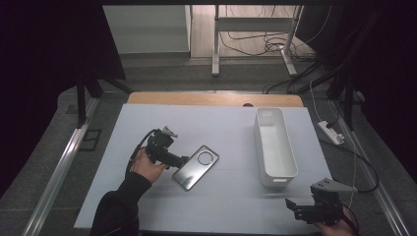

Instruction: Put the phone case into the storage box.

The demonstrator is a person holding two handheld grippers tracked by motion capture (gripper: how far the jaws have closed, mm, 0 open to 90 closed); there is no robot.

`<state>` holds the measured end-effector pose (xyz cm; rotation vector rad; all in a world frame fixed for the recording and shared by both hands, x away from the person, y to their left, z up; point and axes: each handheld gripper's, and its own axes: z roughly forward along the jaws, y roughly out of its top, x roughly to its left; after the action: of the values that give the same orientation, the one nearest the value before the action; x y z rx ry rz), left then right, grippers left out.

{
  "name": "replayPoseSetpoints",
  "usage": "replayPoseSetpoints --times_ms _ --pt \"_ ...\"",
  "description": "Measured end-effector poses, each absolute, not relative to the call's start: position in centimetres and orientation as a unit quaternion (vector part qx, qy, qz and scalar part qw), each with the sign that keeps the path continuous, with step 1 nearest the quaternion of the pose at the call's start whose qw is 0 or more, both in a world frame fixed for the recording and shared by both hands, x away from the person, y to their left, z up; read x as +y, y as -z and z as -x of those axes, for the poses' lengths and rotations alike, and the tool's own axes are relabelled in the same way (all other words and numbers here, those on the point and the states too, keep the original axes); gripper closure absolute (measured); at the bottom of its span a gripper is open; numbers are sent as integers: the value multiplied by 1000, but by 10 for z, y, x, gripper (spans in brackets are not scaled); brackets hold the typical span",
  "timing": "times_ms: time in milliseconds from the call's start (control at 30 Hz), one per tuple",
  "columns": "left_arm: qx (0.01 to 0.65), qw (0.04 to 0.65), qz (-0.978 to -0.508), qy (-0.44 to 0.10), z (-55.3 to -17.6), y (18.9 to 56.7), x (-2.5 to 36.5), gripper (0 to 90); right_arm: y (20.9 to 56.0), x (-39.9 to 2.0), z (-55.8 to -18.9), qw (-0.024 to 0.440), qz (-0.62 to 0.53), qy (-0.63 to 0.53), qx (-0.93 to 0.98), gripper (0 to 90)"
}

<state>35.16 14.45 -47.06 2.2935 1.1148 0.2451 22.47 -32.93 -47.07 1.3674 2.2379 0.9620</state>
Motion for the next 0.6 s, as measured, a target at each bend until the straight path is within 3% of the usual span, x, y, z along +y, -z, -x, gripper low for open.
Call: replayPoseSetpoints --times_ms 600 --pt "411 250 -873 -83 -349 504 136 0 471 -329 -225 173 -482 -340 789 0"
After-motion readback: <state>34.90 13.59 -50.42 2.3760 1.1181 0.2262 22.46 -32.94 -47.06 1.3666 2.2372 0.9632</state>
